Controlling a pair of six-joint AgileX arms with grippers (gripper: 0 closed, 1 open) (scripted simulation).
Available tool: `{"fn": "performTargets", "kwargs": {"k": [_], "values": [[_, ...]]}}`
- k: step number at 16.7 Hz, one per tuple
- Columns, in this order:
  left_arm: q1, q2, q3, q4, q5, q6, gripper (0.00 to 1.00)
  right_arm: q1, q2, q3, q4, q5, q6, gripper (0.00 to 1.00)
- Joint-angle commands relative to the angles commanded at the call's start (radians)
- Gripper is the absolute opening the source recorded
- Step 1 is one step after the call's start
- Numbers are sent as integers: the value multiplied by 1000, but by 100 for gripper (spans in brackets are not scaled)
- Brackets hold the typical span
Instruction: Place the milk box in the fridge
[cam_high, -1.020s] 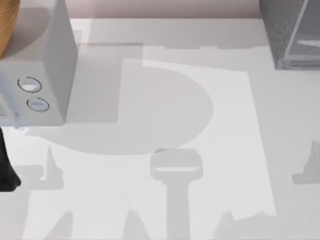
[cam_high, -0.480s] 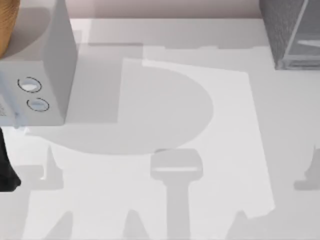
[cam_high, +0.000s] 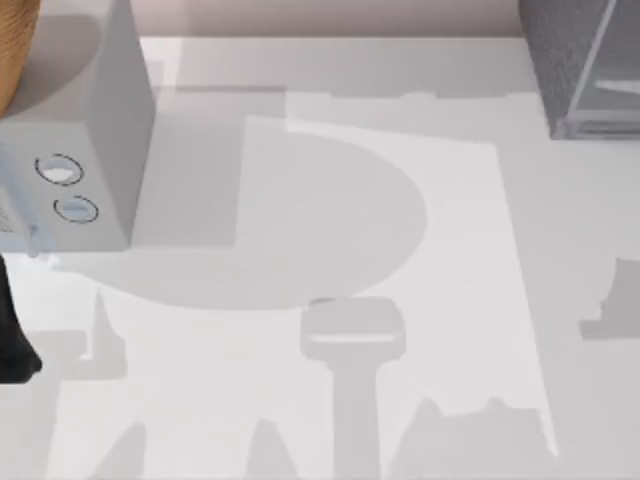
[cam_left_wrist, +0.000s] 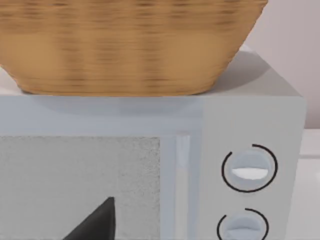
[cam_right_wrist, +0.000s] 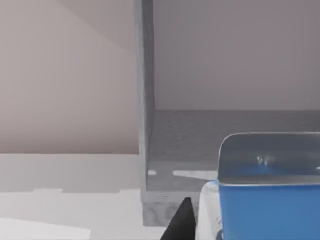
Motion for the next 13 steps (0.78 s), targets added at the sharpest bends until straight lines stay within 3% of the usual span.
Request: {"fn": "performTargets", "kwargs": {"k": [13], "values": [[0,0,0,0,0,0,100,-157,1212,537,660,-140,6,0]]}}
